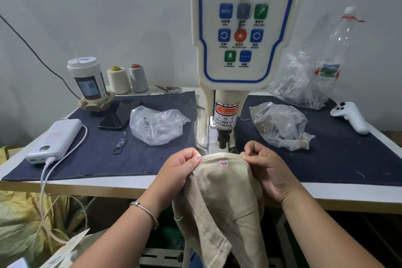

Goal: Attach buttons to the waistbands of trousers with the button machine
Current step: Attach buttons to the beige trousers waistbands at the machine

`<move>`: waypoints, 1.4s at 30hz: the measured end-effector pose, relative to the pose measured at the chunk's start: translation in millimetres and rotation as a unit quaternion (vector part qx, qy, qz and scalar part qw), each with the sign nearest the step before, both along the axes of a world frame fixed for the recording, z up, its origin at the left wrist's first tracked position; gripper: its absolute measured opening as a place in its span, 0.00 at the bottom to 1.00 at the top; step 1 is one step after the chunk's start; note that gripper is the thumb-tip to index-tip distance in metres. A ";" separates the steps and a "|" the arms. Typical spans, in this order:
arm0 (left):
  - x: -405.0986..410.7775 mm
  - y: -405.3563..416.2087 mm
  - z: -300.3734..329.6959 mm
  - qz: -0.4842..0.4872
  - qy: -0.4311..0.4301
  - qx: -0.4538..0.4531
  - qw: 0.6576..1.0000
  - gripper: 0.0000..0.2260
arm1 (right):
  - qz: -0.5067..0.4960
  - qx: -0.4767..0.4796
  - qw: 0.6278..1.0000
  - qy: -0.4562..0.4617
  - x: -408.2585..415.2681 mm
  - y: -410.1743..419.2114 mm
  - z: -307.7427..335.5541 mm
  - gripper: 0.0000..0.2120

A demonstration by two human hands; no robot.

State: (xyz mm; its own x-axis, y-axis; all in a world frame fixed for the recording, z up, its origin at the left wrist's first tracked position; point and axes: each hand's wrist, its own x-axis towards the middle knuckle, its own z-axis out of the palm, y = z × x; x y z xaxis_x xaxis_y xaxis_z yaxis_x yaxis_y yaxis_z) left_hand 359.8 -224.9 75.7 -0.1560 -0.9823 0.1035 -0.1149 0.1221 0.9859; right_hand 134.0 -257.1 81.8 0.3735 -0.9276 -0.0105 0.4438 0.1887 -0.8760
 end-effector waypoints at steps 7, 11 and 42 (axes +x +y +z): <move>-0.5 -0.8 -2.6 0.004 -0.014 -0.010 1.000 0.12 | -0.006 0.005 1.000 -0.002 0.4 0.9 0.4 0.07; 0.3 -1.0 -1.9 0.002 -0.013 -0.006 1.000 0.12 | -0.010 0.009 1.000 0.014 0.7 2.3 2.1 0.07; -18.9 98.6 109.4 -0.161 -0.227 -0.018 0.960 0.16 | 0.069 -0.380 0.797 0.464 33.1 125.3 124.4 0.11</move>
State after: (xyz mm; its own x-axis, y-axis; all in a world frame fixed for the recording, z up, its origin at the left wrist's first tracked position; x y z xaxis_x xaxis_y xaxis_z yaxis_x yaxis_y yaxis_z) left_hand 341.0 -126.2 185.1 -0.4879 -0.8728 -0.0145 -0.4824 0.2558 0.8378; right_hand 167.1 -131.9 206.1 0.6305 -0.7490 0.2036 -0.4414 -0.5618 -0.6997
